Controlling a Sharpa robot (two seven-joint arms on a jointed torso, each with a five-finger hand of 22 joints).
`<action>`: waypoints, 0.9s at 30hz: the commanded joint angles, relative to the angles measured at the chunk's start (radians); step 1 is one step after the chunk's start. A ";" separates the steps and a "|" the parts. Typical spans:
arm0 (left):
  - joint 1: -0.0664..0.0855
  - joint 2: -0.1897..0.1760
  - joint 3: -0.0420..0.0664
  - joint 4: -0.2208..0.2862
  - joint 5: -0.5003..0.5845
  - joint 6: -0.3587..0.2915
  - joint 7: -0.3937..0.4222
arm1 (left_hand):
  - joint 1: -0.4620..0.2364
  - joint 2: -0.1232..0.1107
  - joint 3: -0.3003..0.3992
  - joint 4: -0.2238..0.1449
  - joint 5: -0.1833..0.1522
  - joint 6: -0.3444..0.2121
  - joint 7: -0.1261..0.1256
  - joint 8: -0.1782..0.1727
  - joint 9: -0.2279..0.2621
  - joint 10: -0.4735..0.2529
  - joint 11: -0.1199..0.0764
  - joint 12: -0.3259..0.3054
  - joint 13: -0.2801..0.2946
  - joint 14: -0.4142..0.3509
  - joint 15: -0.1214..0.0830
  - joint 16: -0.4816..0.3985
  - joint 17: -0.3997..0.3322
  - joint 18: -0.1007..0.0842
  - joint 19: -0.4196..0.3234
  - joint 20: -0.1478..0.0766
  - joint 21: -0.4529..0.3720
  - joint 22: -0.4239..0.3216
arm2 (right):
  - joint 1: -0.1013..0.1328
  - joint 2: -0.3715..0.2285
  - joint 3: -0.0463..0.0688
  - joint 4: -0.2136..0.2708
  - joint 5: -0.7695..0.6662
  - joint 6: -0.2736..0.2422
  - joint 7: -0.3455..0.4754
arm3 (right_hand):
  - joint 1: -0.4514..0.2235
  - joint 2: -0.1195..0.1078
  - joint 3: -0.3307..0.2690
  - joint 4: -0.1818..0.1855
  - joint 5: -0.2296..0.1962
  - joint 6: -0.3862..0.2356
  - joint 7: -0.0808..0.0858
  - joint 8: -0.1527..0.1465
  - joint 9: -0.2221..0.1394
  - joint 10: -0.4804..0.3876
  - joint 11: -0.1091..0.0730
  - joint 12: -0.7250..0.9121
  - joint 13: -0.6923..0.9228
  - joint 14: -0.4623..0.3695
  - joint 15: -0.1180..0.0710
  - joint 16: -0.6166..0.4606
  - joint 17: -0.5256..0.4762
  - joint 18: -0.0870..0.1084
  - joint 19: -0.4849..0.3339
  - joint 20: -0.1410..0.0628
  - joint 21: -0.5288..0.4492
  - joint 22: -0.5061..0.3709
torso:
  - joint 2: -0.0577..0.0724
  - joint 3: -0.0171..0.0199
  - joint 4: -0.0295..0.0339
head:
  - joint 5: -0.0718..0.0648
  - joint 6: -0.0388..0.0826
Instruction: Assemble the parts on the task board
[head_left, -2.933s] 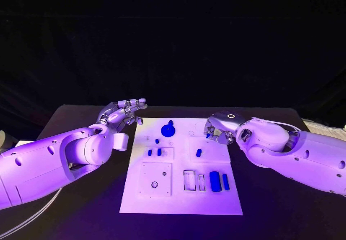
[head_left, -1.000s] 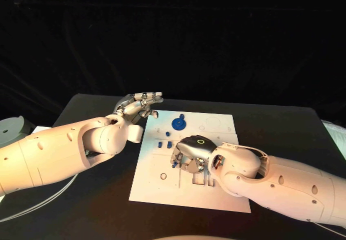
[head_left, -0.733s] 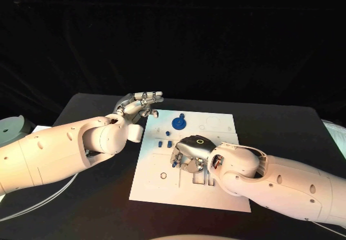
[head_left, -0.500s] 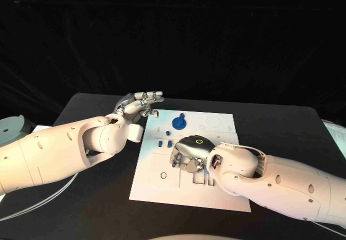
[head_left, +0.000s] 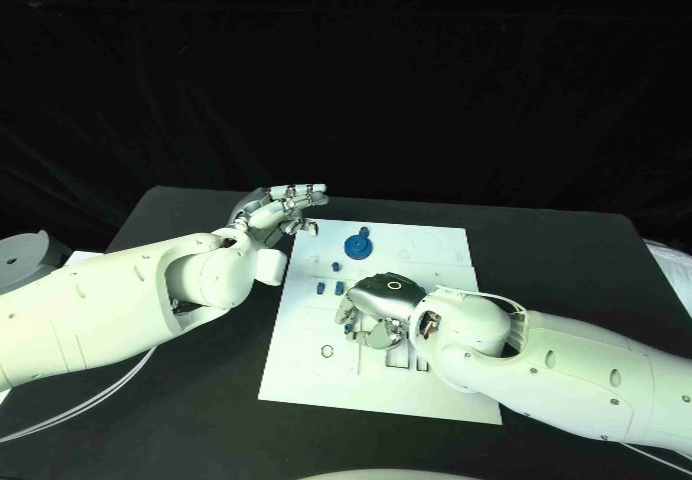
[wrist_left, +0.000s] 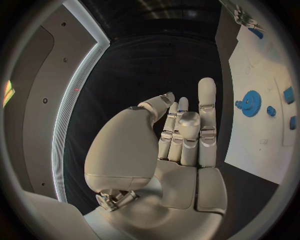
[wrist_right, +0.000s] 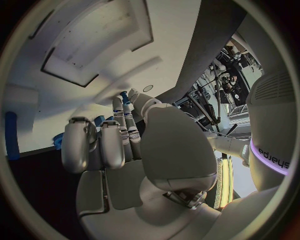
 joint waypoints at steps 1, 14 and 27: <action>0.001 0.001 0.001 0.002 0.003 0.019 -0.005 | -0.012 0.001 -0.006 0.000 0.000 -0.008 0.002 0.003 -0.001 -0.009 0.001 0.006 -0.002 -0.008 0.001 -0.007 -0.002 0.017 -0.007 0.003 -0.006 -0.001 | -0.003 -0.003 -0.003 -0.005 -0.009 -0.002 -0.015 | -0.005 -0.004 -0.011 -0.001 0.004 -0.022 0.002 -0.003 -0.001 -0.025 0.004 0.002 0.000 0.049 0.007 -0.003 -0.002 0.010 -0.004 0.006 -0.011 -0.011 | 0.000 0.0000 0.0001 | 0.001 0.001; 0.001 0.000 0.000 0.000 0.003 0.022 -0.010 | -0.013 0.001 -0.008 0.000 -0.001 -0.010 0.002 0.003 -0.001 -0.012 0.002 0.007 -0.002 -0.010 0.002 -0.008 -0.004 0.017 -0.007 0.003 -0.007 -0.001 | 0.009 -0.099 0.012 0.061 0.010 -0.117 0.013 | 0.005 0.001 -0.030 -0.009 0.008 -0.024 -0.005 0.002 0.003 -0.029 -0.001 0.030 0.004 0.040 0.004 -0.026 -0.039 0.014 -0.012 0.007 -0.027 -0.034 | 0.000 -0.0008 -0.0012 | -0.008 0.009; 0.001 -0.003 0.000 0.005 0.003 0.030 -0.012 | -0.012 0.002 -0.008 0.000 -0.003 -0.011 0.003 0.003 -0.001 -0.014 0.002 0.008 -0.002 -0.011 0.002 -0.008 -0.006 0.017 -0.008 0.004 -0.008 -0.002 | 0.105 -0.270 0.036 0.090 0.033 -0.016 -0.055 | 0.008 -0.024 -0.160 0.010 0.009 -0.048 -0.036 -0.001 0.001 -0.093 0.003 0.031 0.001 0.043 0.008 -0.026 -0.043 0.016 -0.012 0.010 -0.037 -0.046 | -0.001 -0.0009 -0.0014 | -0.024 0.025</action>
